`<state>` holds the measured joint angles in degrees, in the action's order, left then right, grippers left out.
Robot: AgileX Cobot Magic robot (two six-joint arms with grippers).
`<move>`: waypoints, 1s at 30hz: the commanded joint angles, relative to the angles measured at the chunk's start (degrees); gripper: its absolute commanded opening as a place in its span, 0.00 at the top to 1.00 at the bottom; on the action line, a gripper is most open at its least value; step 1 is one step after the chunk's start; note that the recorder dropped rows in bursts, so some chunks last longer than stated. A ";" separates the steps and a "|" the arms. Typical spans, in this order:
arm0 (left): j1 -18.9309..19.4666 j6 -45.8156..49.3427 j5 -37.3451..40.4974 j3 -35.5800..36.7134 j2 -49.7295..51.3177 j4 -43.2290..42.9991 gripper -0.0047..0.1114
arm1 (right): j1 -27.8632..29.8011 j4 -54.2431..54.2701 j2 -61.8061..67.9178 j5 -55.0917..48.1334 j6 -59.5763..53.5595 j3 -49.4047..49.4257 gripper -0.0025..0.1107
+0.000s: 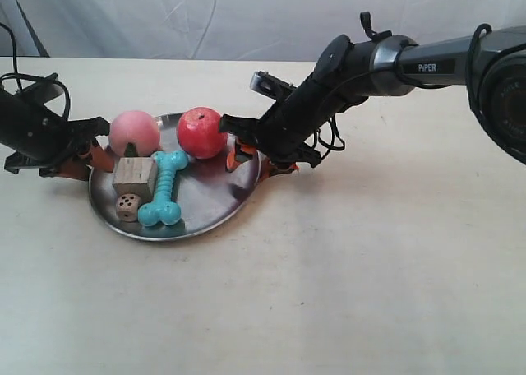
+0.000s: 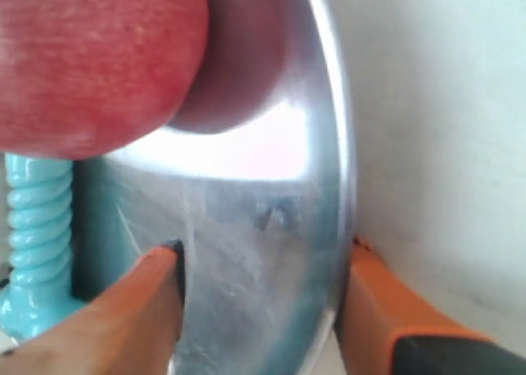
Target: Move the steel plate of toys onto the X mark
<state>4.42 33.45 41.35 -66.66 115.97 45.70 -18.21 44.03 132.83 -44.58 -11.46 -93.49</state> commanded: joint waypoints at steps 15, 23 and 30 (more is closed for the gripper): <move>1.41 -3.49 1.62 -0.33 -14.69 -3.64 0.78 | 5.06 -16.26 -12.40 -8.91 4.42 0.08 0.74; 1.41 0.40 -0.59 0.24 -33.44 -2.55 0.96 | 4.12 -22.74 -30.19 -8.20 4.42 4.97 0.97; 1.09 5.89 -10.96 7.20 -52.03 1.70 0.96 | -2.72 -33.32 -52.24 12.31 10.07 21.42 0.97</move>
<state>5.76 36.36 34.59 -62.72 70.05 44.96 -18.12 15.53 87.99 -40.34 -4.15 -78.21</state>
